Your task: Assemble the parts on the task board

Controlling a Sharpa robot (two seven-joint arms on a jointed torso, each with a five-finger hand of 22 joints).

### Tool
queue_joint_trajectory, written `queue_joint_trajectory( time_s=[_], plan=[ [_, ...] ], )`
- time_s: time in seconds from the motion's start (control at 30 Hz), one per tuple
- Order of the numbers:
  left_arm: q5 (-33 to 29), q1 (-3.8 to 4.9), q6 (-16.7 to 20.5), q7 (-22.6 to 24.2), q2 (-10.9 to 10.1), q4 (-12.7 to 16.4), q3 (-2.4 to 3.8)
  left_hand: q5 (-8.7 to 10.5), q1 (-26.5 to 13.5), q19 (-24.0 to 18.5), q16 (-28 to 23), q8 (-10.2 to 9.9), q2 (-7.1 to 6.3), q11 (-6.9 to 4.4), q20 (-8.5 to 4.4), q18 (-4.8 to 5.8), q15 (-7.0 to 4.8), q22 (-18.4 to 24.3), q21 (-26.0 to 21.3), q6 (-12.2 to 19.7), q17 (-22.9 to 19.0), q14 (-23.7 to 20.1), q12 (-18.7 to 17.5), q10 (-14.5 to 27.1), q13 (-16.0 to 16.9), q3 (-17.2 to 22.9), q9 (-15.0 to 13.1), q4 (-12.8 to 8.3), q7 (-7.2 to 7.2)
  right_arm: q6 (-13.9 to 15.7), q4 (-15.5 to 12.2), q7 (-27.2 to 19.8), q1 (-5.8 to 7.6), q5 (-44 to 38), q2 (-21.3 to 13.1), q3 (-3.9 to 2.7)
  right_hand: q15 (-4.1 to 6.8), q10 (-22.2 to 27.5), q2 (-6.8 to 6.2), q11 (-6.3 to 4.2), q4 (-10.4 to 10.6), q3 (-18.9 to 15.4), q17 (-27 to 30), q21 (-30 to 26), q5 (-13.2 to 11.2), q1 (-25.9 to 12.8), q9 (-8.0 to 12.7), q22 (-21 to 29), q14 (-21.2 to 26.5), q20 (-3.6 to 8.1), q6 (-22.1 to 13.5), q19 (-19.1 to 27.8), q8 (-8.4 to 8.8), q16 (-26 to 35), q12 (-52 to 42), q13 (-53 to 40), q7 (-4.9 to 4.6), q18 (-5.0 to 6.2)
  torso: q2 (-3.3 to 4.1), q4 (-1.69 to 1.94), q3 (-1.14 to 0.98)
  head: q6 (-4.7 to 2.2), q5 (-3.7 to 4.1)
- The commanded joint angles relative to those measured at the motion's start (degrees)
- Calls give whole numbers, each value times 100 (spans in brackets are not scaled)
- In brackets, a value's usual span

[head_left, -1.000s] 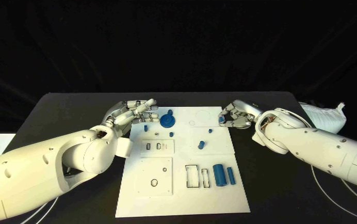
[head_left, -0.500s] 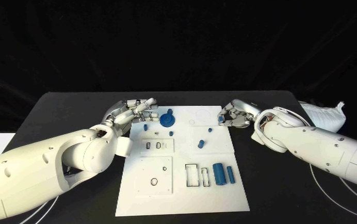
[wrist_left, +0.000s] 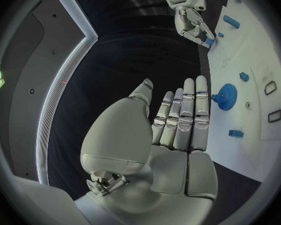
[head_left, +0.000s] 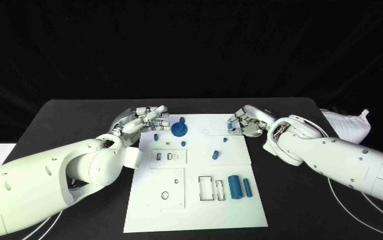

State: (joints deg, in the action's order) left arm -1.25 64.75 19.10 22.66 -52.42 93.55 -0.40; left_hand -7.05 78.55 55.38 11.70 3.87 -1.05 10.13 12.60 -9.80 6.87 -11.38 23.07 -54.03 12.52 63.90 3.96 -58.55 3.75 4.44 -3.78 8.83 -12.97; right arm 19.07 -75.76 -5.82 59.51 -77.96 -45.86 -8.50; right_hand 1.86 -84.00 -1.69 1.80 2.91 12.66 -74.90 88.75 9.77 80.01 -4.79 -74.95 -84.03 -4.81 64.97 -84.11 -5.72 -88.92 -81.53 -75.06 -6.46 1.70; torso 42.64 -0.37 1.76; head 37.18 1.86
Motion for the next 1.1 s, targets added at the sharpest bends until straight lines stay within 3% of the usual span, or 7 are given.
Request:
queue_joint_trajectory(
  time_s=[0.03,0.17,0.37,0.5,0.63,0.9,1.1],
  plan=[
    [-55,3,-120,85,8,-25,4,12,10,-37,-23,-12,60,-3,6,-41,-2,-5,31,19,5,-52,-21,33,-4,-14,5,-35,-23,493,-344,361,14,-205,28,-4,51,-245,82,-55,17,23,-1322,7,25,-33,-18,-1248,-557,52,75,-376,6,-16,10,-918,55,-104,7,14,7,-16,-15],
    [-65,3,-123,96,1,-42,4,12,10,-37,-23,-12,60,-3,6,-41,-2,-5,31,19,5,-52,-21,33,-4,-14,5,-35,-23,555,-674,583,18,-286,133,-4,50,-228,76,-53,33,19,-1295,4,27,-82,-16,-1242,-550,54,70,-371,18,-2,52,-892,53,-103,6,27,8,25,-18],
    [-83,3,-111,131,-9,-67,4,13,12,-38,-24,-12,62,-2,6,-42,-2,-6,32,20,7,-52,-21,33,-4,-13,5,-40,-23,456,-982,1003,8,-458,422,38,50,-203,88,-54,44,28,-1254,-9,17,-109,-16,-1213,-541,55,73,-347,24,18,113,-853,55,-95,2,9,11,77,-99],
    [-87,4,-86,151,-18,-81,4,18,-1,-67,-37,-12,54,-1,10,-39,4,-2,21,21,14,-70,-19,32,-3,-27,5,-47,-24,387,-1022,1255,-4,-553,651,137,53,-176,101,-58,38,45,-1232,-19,20,-109,-18,-1192,-536,56,82,-329,25,29,173,-815,62,-90,7,-8,12,88,-132],
    [-99,5,-66,162,-28,-92,4,17,-38,-320,-142,-9,75,17,49,-23,49,63,-119,19,21,-209,-15,28,-3,-60,4,-88,-34,315,-1030,1504,-78,-773,869,223,54,-155,94,-58,33,50,-1207,-30,19,-118,-15,-1169,-531,57,70,-310,36,43,223,-783,58,-84,10,7,12,106,-109],
    [-108,4,-46,177,-16,-124,4,15,-47,-430,-196,-10,92,27,77,-25,70,101,-190,21,21,-267,-16,31,-3,-72,5,-120,-41,169,-961,1806,-221,-1536,1221,319,52,-141,64,-51,29,49,-1184,-19,25,-154,-9,-1194,-525,59,50,-331,59,55,252,-767,47,-90,7,-7,15,143,-113],
    [-114,3,-133,211,-5,-139,4,17,-52,-473,-218,-11,83,28,89,-27,78,117,-219,26,20,-290,-16,32,-3,-84,5,-135,-38,141,-875,1865,-250,-1766,1381,371,52,-145,59,-51,28,49,-1188,-14,27,-158,-9,-1204,-526,59,49,-339,61,53,243,-773,47,-93,14,-15,-4,150,-129]
  ],
)
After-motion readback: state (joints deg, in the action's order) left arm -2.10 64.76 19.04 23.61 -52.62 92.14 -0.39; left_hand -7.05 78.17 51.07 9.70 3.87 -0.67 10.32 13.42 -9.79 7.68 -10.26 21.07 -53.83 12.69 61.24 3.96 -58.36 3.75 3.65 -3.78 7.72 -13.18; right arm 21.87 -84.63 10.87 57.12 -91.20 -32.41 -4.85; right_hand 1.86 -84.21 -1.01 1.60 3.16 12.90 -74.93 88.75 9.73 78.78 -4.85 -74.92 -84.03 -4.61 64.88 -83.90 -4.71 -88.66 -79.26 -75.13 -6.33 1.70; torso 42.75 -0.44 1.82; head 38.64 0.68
